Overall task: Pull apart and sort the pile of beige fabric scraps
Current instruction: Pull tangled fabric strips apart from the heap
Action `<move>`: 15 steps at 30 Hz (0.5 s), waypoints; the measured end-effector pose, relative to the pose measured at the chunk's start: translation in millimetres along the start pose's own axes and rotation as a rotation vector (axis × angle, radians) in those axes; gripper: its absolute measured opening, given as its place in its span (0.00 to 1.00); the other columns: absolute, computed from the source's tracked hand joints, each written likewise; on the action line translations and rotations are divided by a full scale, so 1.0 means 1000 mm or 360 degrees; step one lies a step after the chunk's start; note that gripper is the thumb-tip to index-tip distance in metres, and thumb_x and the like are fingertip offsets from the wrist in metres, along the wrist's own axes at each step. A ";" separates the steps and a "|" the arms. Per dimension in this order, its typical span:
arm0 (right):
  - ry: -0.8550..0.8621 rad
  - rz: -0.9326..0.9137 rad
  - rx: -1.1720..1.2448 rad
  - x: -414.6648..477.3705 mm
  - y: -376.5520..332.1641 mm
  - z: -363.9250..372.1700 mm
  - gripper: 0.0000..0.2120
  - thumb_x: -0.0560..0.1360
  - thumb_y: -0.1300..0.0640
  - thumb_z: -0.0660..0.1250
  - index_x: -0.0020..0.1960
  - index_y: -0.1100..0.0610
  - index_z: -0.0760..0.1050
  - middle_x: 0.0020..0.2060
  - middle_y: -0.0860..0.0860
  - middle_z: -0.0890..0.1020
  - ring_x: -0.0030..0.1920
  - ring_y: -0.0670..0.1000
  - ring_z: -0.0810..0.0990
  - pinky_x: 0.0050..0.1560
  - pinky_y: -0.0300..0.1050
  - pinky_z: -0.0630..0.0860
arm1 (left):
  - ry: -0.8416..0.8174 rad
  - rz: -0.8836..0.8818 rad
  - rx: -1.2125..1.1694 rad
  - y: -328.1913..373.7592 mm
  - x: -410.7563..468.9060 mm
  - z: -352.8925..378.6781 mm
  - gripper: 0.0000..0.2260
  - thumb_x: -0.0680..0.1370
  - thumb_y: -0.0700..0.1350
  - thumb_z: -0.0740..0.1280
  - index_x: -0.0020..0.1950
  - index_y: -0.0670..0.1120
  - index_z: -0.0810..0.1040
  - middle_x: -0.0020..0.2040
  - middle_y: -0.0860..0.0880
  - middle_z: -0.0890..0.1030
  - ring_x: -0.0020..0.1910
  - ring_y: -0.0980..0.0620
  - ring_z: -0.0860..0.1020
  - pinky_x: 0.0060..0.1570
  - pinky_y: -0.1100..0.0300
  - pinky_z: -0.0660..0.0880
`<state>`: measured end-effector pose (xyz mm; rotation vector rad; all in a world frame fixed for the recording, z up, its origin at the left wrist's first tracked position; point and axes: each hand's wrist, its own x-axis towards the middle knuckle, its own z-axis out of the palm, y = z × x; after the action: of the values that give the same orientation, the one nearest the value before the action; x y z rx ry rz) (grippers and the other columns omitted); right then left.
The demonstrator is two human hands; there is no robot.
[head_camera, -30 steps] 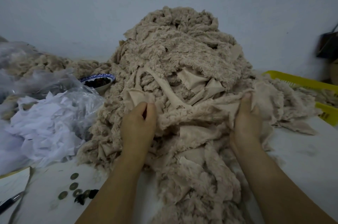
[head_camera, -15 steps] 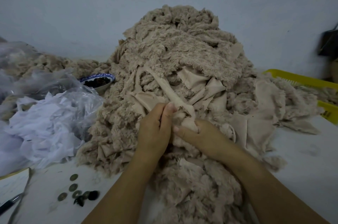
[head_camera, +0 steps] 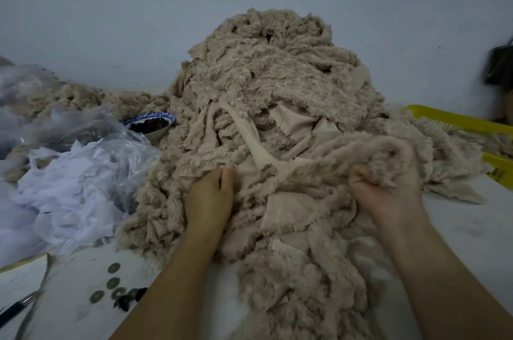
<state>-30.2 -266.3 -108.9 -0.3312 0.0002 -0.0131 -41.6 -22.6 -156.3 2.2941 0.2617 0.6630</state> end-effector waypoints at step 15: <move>-0.0060 0.0281 -0.0312 -0.005 0.021 0.004 0.11 0.64 0.55 0.69 0.27 0.52 0.70 0.24 0.45 0.68 0.21 0.42 0.66 0.17 0.33 0.61 | -0.0090 -0.0391 -0.1085 0.024 -0.013 0.012 0.09 0.83 0.44 0.60 0.50 0.47 0.79 0.44 0.47 0.83 0.41 0.50 0.83 0.39 0.61 0.78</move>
<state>-35.1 -245.4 -112.0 -0.5262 -0.0064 0.1693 -46.2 -51.7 -151.2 1.5943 0.2393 0.4657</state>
